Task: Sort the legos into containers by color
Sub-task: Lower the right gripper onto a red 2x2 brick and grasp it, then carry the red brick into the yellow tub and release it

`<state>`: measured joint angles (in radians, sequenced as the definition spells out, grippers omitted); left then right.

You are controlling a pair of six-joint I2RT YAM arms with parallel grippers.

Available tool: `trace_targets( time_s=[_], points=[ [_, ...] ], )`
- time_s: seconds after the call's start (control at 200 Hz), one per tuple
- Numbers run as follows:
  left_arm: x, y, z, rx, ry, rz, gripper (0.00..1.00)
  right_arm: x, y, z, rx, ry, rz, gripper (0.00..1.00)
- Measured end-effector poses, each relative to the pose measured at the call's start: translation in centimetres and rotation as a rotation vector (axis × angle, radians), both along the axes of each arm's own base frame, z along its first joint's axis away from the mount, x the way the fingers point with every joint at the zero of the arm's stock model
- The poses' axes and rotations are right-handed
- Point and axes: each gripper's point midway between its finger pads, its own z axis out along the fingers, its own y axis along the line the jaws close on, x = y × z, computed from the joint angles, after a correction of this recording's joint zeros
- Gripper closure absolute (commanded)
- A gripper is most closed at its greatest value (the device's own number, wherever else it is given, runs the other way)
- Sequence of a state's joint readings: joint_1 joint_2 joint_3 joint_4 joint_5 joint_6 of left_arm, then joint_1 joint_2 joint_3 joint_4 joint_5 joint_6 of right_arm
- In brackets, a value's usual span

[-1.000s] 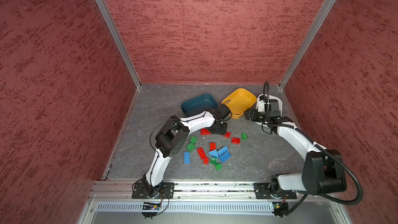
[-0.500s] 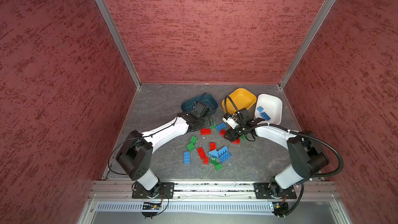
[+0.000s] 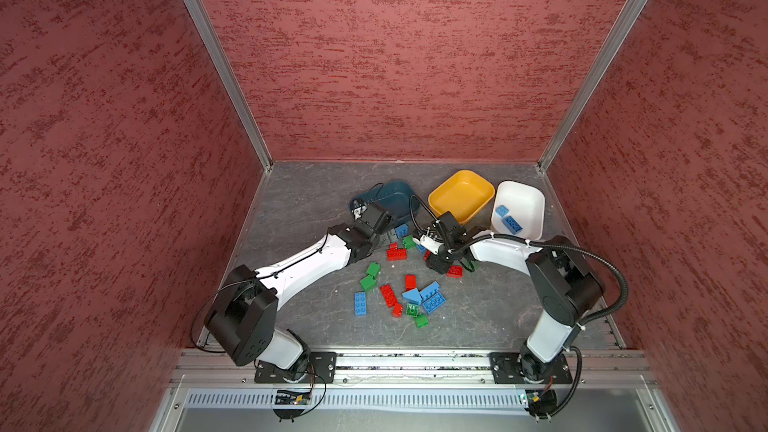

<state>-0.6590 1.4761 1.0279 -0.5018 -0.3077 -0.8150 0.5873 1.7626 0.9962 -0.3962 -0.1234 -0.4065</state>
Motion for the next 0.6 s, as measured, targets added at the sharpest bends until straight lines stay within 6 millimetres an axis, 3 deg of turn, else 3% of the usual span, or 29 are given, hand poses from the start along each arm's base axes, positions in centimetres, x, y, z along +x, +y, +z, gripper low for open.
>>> trace_targets(
  time_s=[0.291, 0.461, 0.601],
  points=[
    [0.2, 2.1, 0.6, 0.054, -0.026, 0.054, 0.01, 0.4, -0.4, 0.1, -0.032, -0.032, 0.008, 0.72],
    [0.2, 3.2, 0.4, 0.087, -0.019, 0.073, 0.01, 0.6, -0.5, 0.8, -0.028, -0.054, 0.023, 1.00],
    [0.2, 3.4, 0.3, 0.099, -0.016, 0.072, 0.01, 1.5, -0.9, 3.2, 0.017, -0.107, 0.001, 1.00]
  ],
)
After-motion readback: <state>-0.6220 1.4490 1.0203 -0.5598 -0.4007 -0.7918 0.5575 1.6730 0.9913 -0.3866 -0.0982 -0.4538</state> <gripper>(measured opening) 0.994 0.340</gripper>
